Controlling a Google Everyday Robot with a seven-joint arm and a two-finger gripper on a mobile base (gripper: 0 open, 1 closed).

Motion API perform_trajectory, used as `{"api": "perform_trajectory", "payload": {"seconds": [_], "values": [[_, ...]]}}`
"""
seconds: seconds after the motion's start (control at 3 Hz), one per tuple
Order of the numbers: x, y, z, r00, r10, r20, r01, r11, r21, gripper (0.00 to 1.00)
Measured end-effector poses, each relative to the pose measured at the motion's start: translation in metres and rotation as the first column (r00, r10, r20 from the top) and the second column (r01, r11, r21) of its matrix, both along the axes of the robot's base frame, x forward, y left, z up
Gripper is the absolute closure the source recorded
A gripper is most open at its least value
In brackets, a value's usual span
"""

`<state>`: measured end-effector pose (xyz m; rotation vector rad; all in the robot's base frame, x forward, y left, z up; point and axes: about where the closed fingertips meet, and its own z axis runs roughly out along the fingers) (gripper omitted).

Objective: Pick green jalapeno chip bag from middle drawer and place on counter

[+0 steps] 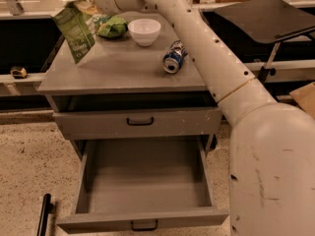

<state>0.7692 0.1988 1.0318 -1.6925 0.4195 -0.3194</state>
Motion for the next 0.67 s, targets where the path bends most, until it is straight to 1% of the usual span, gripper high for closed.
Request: {"api": "perform_trajectory", "payload": {"seconds": [0.33,0.67], "values": [[0.0,0.0,0.0,1.0,0.0,0.0,0.0,1.0,0.0,0.13],[-0.0017,-0.0014,-0.0004,0.9999,0.004,-0.01,-0.004,0.999,-0.037,0.0]]}}
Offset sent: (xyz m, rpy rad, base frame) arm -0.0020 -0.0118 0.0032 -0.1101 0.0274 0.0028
